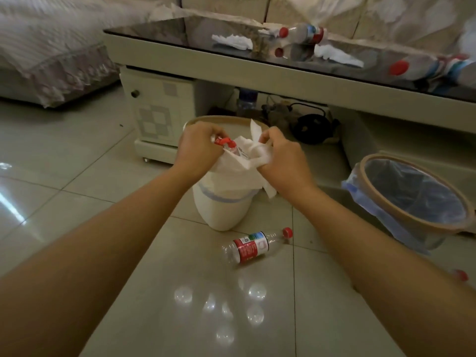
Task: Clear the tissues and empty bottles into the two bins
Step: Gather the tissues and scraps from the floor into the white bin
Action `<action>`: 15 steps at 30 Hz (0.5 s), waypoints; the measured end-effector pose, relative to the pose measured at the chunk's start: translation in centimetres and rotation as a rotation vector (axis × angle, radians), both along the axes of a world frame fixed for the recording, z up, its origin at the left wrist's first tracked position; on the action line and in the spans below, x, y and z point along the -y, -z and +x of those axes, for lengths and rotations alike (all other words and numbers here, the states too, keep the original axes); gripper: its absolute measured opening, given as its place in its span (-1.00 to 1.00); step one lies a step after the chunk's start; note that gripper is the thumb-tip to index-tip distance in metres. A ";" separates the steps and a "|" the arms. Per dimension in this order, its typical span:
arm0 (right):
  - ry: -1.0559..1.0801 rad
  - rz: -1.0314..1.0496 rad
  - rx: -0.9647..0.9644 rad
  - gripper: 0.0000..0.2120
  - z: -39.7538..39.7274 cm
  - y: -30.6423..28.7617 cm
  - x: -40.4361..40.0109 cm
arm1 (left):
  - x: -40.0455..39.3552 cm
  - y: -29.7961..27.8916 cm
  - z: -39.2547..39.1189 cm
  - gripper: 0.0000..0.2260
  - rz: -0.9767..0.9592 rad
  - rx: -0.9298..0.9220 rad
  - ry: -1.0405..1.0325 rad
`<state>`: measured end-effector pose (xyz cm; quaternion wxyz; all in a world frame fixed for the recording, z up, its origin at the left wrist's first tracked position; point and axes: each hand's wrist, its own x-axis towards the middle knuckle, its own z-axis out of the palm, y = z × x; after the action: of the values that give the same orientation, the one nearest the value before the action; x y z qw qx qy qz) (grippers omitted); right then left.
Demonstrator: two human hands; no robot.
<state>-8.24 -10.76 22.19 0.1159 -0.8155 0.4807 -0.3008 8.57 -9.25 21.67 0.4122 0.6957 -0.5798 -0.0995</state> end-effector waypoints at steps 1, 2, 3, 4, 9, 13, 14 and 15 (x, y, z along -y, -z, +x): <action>0.003 -0.014 0.011 -0.78 0.8 -0.2 1.0 | 0.8 0.0 0.2 -0.89 -0.004 -0.018 -0.009; 0.007 -0.025 0.015 -0.79 1.5 -0.3 1.9 | 1.6 0.0 0.4 -0.87 -0.009 -0.033 -0.023; 0.011 -0.027 0.012 -0.79 2.0 -0.5 2.9 | 2.4 0.2 0.6 -0.84 -0.011 -0.051 -0.043; 0.014 -0.020 0.008 -0.78 2.6 -0.6 3.7 | 3.1 0.4 0.9 -0.80 -0.012 -0.072 -0.065; 0.057 0.010 0.052 -0.76 5.9 -0.1 7.9 | 6.4 1.8 2.3 -0.76 -0.040 -0.145 -0.118; 0.033 0.104 0.121 -0.72 8.0 0.8 9.9 | 8.8 3.3 2.9 -0.85 -0.025 -0.108 -0.164; 0.025 0.143 0.093 -0.69 8.3 1.4 10.3 | 9.3 3.7 2.8 -0.87 0.008 -0.079 -0.154; 0.016 0.188 0.072 -0.64 8.6 2.1 10.7 | 9.8 4.0 2.6 -0.86 0.059 -0.038 -0.133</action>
<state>0.34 -21.44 20.07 0.2068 -0.7858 0.5088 -0.2844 11.22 -19.04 17.63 0.4083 0.7425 -0.5212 -0.1021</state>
